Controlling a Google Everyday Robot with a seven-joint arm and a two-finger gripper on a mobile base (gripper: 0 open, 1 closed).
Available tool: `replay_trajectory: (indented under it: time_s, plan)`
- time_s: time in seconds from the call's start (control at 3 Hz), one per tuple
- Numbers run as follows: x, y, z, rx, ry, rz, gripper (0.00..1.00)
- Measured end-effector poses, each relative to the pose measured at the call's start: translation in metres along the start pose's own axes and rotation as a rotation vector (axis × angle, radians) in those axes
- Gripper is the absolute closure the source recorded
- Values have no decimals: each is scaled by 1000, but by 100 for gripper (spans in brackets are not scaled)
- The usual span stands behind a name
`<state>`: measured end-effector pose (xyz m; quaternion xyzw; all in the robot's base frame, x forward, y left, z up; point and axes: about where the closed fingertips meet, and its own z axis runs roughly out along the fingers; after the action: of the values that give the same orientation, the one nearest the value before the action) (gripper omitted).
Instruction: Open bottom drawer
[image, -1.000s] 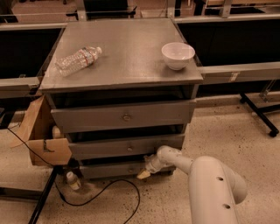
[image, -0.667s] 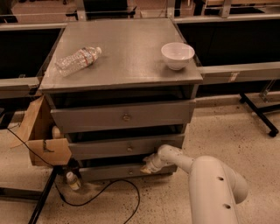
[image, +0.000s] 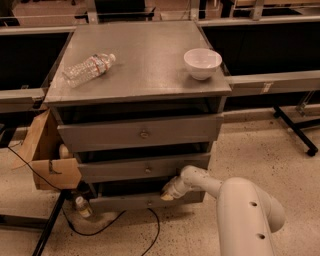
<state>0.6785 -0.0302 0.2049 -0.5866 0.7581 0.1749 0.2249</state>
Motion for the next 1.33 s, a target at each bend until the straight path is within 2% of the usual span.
replay_trajectory:
  time_s: [0.33, 0.67, 1.0, 1.33]
  plan:
    - [10, -6, -12, 31, 10, 13, 100]
    - [16, 19, -6, 7, 17, 37, 100]
    - [15, 17, -8, 7, 17, 37, 84]
    - [17, 36, -3, -18, 24, 43, 61]
